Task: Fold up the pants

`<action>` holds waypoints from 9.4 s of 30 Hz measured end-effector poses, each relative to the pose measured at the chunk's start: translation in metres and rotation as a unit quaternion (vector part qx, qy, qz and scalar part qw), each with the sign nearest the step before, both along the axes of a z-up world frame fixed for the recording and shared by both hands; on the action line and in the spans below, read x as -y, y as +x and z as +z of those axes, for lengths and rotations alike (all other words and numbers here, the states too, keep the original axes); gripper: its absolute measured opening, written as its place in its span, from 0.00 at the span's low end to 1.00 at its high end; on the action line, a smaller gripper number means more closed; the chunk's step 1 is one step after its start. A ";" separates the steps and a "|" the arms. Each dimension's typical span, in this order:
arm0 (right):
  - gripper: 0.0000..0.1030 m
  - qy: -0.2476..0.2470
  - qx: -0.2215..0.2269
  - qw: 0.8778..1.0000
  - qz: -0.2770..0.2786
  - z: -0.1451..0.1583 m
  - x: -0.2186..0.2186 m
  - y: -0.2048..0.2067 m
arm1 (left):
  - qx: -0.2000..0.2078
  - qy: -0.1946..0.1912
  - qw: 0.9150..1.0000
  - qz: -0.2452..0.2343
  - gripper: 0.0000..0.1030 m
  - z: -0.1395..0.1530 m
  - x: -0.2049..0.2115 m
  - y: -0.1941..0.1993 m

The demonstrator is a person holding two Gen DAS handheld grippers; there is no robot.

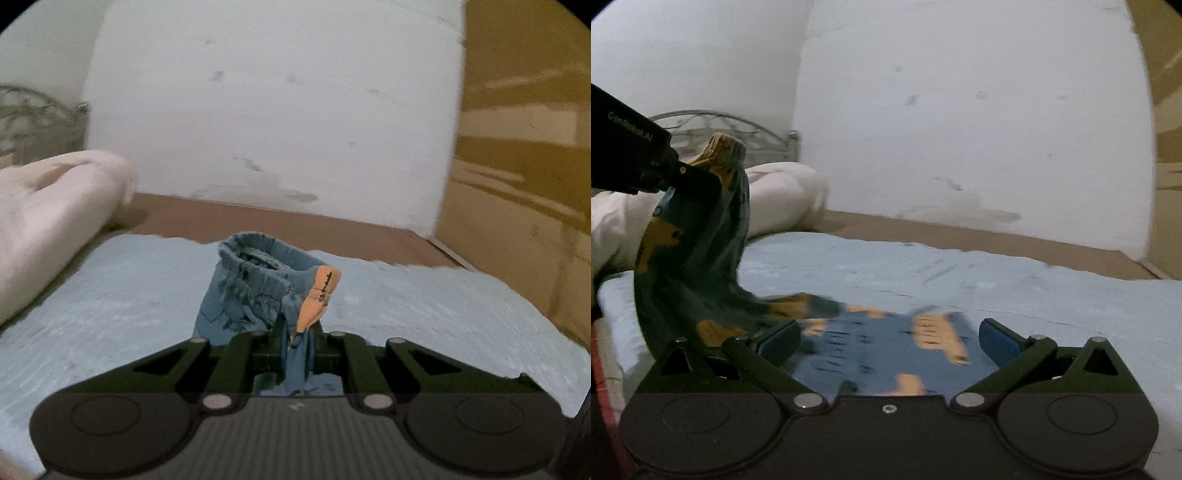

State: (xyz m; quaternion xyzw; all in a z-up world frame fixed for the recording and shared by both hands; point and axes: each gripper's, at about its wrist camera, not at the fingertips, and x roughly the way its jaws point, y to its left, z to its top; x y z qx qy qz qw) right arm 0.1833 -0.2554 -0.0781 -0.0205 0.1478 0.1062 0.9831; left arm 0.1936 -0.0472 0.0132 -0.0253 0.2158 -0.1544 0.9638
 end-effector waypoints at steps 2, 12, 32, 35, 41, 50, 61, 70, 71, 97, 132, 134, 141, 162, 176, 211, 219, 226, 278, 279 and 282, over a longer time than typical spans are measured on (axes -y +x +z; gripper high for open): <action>0.99 -0.001 -0.005 1.000 -0.029 0.000 0.016 -0.005 | -0.005 0.014 1.000 -0.025 0.10 -0.004 0.023 0.006; 0.99 -0.005 -0.046 0.992 -0.119 -0.018 0.075 -0.030 | -0.099 0.068 0.988 -0.101 0.29 -0.067 0.106 0.038; 0.99 0.121 -0.074 0.987 -0.077 -0.011 0.079 -0.020 | -0.175 -0.033 0.980 0.085 0.99 -0.075 -0.028 0.011; 0.98 0.149 -0.098 0.984 -0.028 -0.003 0.071 0.000 | -0.198 -0.043 0.972 0.121 0.93 -0.086 -0.034 0.011; 0.84 0.136 -0.145 0.980 -0.016 0.000 0.051 0.039 | -0.174 -0.078 0.977 0.100 0.78 -0.088 -0.035 -0.008; 0.53 0.174 -0.181 0.967 -0.032 -0.017 0.046 0.042 | -0.143 -0.013 0.989 0.023 0.46 -0.088 -0.003 -0.023; 0.20 0.147 -0.160 0.976 -0.021 -0.003 0.041 0.035 | -0.119 0.073 0.990 -0.004 0.14 -0.083 0.026 -0.036; 0.20 0.081 -0.109 0.990 -0.034 0.022 0.050 0.036 | -0.109 0.051 0.993 -0.019 0.48 -0.076 0.024 -0.040; 0.20 0.070 -0.112 0.990 -0.040 0.019 0.050 0.038 | -0.108 0.045 0.993 -0.014 0.53 -0.075 0.021 -0.040; 0.65 0.268 -0.207 0.941 0.016 -0.027 0.071 0.028 | -0.192 -0.022 0.976 0.102 0.82 -0.099 -0.011 0.004; 0.52 0.261 -0.212 0.942 -0.009 -0.021 0.064 0.027 | -0.195 -0.019 0.976 0.099 0.86 -0.100 -0.010 0.004; 0.52 0.262 -0.218 0.940 -0.008 -0.019 0.062 0.024 | -0.195 -0.017 0.976 0.099 0.86 -0.100 -0.010 0.005; 0.52 0.271 -0.215 0.938 0.017 -0.017 0.056 0.021 | -0.195 -0.019 0.976 0.097 0.86 -0.100 -0.012 0.003; 0.18 0.341 -0.158 0.925 -0.053 -0.005 0.084 0.053 | -0.162 -0.036 0.982 0.090 0.88 -0.075 0.003 0.024; 0.86 0.163 -0.141 0.974 -0.067 -0.004 0.073 0.044 | -0.173 -0.037 0.979 0.098 0.91 -0.083 -0.012 0.030; 0.99 0.026 -0.170 0.982 -0.084 -0.024 0.075 0.049 | -0.164 -0.011 0.983 0.078 0.99 -0.108 -0.012 0.005; 0.99 0.037 -0.154 0.983 -0.096 -0.032 0.075 0.036 | -0.176 -0.017 0.980 0.085 0.99 -0.102 -0.016 -0.004; 0.99 0.074 -0.123 0.986 -0.088 -0.036 0.083 0.021 | -0.180 -0.022 0.980 0.087 0.99 -0.099 -0.016 -0.011; 0.99 0.120 -0.152 0.980 0.057 0.003 0.091 0.032 | -0.175 -0.042 0.981 0.073 0.99 -0.077 -0.016 0.025; 0.99 0.107 -0.158 0.979 0.068 0.003 0.089 0.045 | -0.176 -0.046 0.981 0.072 0.99 -0.078 -0.015 0.030; 0.99 0.089 -0.187 0.974 0.094 -0.002 0.088 0.083 | -0.178 -0.051 0.980 0.066 0.99 -0.080 -0.011 0.042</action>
